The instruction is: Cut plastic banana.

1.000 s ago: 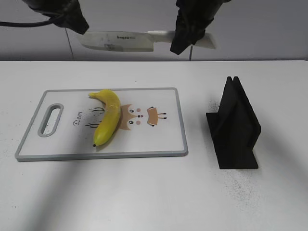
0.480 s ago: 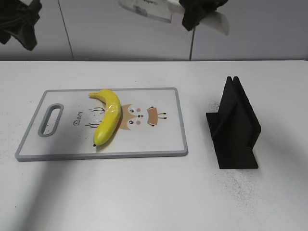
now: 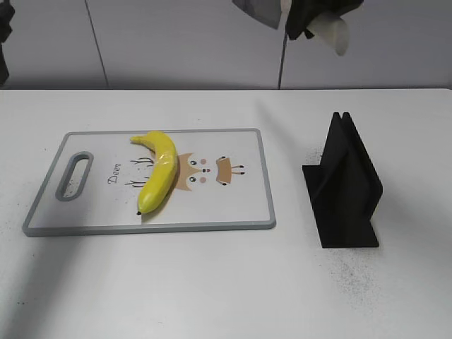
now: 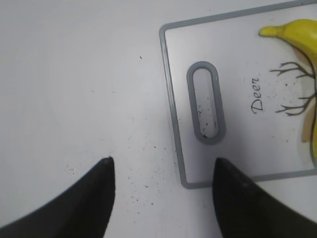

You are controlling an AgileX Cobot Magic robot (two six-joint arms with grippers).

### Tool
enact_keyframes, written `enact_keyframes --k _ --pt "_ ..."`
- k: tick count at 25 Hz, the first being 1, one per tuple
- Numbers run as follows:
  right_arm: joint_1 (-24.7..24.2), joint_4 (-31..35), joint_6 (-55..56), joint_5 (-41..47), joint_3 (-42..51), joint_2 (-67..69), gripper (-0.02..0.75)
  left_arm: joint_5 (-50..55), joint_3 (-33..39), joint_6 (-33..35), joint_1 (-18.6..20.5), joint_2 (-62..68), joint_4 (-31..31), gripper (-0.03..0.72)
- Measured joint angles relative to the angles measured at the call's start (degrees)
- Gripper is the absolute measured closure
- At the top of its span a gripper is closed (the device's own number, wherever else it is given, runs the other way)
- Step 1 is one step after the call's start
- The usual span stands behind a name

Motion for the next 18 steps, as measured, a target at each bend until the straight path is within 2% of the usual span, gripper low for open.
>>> enact_keyframes --k 10,18 --pt "0.0 -8.8 9.9 0.0 14.7 -11.6 0.58 0.1 14.7 0.0 0.0 -13.6 0.0 0.1" --pt "0.0 -9.3 14.0 -4.3 27.3 -21.1 0.58 0.2 28.0 -0.8 0.0 -27.5 0.0 0.1"
